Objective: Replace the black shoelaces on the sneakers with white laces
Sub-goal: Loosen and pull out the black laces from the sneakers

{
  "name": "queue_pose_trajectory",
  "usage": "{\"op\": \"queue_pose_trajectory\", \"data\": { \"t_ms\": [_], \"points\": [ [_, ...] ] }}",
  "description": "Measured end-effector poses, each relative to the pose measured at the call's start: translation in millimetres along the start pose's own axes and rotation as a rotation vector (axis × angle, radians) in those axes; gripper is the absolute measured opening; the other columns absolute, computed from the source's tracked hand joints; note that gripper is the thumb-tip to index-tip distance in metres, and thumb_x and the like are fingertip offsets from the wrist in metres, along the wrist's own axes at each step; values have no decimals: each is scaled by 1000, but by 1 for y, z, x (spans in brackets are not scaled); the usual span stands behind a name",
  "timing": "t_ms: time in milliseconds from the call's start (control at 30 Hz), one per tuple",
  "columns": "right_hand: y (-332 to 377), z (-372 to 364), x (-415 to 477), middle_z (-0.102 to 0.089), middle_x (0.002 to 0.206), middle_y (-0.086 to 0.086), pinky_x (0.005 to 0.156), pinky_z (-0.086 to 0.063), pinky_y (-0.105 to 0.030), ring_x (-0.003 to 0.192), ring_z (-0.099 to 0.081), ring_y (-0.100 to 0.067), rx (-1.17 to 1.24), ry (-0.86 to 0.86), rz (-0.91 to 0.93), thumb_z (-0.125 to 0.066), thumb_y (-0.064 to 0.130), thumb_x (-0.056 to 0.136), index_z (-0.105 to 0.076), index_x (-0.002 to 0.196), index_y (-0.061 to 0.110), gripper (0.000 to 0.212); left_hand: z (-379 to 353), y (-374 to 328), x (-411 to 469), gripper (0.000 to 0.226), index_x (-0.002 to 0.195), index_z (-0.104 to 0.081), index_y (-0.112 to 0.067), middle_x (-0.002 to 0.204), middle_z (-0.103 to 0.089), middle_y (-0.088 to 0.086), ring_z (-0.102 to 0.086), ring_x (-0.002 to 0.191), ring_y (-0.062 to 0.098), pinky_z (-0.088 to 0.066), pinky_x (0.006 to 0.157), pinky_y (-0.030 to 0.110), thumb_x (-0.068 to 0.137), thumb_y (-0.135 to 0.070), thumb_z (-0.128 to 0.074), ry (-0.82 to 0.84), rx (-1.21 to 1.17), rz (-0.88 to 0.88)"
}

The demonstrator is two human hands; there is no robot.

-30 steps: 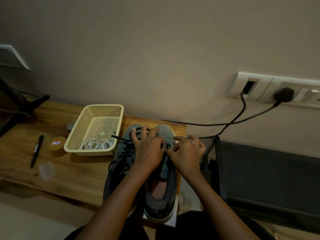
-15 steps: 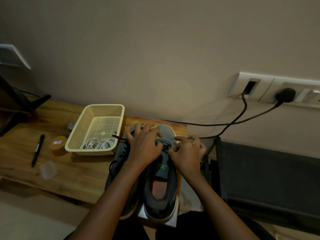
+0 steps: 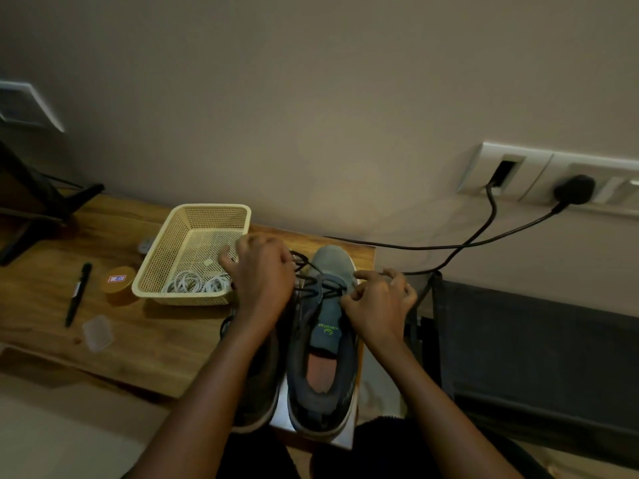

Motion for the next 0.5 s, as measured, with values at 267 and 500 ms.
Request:
{"op": "queue_pose_trajectory", "data": {
  "t_ms": [267,500],
  "points": [
    [1,-2,3,-58,124,10,103,-17,-38,127,-30,-21,3,36,-21,-59,27,83,-71,82,16,17,-1,15,0,23,109,-67,-27,134,-51,-8,-31,130,20,-13,108,45,88,-33,-61,166,63,42],
    [16,-8,16,-42,140,3,99,-25,-38,129,-25,-26,12,145,77,-57,29,88,-69,100,25,18,-23,-11,-35,59,128,-44,-31,154,-18,-2,1,144,26,3,111,57,78,-60,-57,460,187,-159]
  ]
}}
Point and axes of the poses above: each hand's wrist, its own x-axis towards the middle knuckle, its own z-axis out of the back of the hand, y = z × x, the point moved 4 cm from there along x, towards the middle knuckle
